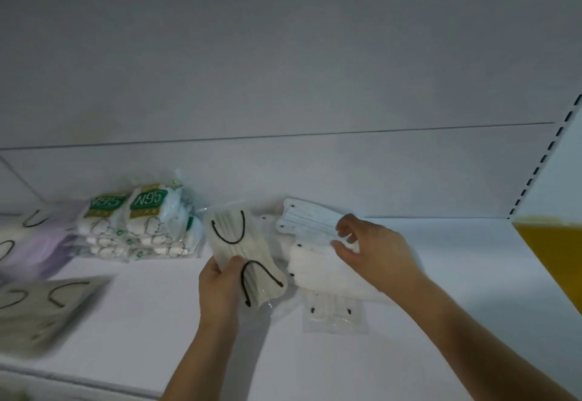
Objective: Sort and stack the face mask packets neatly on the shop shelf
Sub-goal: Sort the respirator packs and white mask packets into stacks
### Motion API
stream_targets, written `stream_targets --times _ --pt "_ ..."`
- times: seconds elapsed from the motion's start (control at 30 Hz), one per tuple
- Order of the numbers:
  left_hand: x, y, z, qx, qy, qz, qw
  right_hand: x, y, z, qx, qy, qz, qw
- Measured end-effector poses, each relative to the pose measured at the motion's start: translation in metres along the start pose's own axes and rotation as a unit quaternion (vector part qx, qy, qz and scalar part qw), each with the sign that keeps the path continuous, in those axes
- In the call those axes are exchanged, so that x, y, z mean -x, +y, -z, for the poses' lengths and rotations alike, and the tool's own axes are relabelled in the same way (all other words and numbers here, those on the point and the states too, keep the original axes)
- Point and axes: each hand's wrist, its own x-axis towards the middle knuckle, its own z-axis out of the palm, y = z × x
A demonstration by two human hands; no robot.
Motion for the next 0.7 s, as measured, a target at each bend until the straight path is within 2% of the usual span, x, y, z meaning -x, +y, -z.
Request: stream_targets --times 0.07,0.13,0.2,0.27,0.33,0.37,0.47,0.57,0.63,0.7 --pt "0.004 0.0 0.0 0.017 0.02 0.009 1.0 0.003 -0.003 -0.006 0.05 -0.118 0.051 0.99" --pt "0.005 -0.001 0.001 0.019 0.011 0.006 1.0 0.009 -0.008 -0.013 0.091 -0.183 0.052 0.978" --pt "0.005 -0.004 0.002 0.009 -0.003 -0.001 1.0 0.01 -0.004 -0.013 0.083 -0.149 0.016 0.985" --pt "0.006 -0.008 0.002 -0.002 -0.016 0.005 1.0 0.007 -0.004 -0.006 0.012 -0.097 -0.034 0.995" --pt "0.011 -0.011 -0.002 -0.006 -0.043 0.016 0.999 0.004 -0.008 0.006 -0.157 -0.032 -0.1 0.982" --pt "0.016 -0.009 -0.004 -0.007 -0.059 0.017 0.998 0.0 -0.011 0.011 -0.252 -0.016 -0.134 0.958" --pt "0.033 -0.005 -0.014 -0.004 -0.109 0.016 0.994 -0.008 -0.026 0.021 -0.499 -0.068 -0.194 0.842" --pt "0.045 -0.003 -0.021 0.002 -0.181 0.012 0.983 -0.013 -0.041 0.023 -0.702 -0.125 -0.213 0.668" --pt "0.046 -0.004 -0.023 0.028 -0.236 0.02 0.971 -0.015 -0.053 0.021 -0.791 -0.156 -0.231 0.545" --pt "0.049 -0.003 -0.026 0.066 -0.294 0.045 0.952 -0.015 -0.061 0.016 -0.824 -0.19 -0.226 0.484"
